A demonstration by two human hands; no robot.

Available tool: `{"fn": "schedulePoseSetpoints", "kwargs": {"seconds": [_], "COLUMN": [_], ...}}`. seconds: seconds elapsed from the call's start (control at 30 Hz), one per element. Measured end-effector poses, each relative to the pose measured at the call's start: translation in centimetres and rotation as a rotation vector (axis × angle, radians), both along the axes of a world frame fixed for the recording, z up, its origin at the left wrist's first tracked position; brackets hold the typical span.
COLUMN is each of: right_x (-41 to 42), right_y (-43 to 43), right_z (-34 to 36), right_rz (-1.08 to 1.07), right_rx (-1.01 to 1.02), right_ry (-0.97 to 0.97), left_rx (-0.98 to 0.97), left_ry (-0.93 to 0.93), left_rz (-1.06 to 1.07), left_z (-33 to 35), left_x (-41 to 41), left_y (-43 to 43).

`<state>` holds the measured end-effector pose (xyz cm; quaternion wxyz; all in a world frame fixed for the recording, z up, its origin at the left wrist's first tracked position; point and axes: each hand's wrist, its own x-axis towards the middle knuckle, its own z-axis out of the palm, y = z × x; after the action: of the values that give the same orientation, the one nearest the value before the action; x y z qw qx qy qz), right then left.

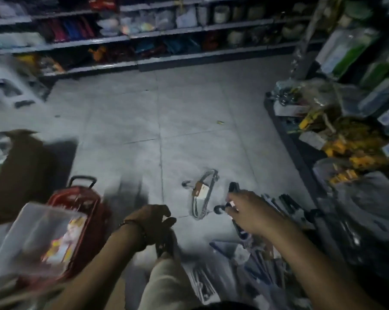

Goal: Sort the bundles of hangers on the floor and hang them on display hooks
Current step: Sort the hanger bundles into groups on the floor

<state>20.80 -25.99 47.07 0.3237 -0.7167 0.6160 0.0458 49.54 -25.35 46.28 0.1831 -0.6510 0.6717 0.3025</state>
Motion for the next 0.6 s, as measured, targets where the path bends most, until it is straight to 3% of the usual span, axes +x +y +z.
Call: {"fn": "schedulePoseSetpoints", "kwargs": {"seconds": [0.27, 0.6], "right_x": [11.2, 9.6], "right_y": [-13.6, -27.4], "right_z": [3.3, 1.6], "right_rz": [-0.266, -0.475], "right_rx": [0.117, 0.146], "right_ry": [-0.08, 0.003], "left_rx": [0.081, 0.143], "left_ry": [0.044, 0.021], "left_rz": [-0.153, -0.353], "left_z": [0.9, 0.6], "left_x": [8.9, 7.6], "left_y": [-19.5, -38.1]}}
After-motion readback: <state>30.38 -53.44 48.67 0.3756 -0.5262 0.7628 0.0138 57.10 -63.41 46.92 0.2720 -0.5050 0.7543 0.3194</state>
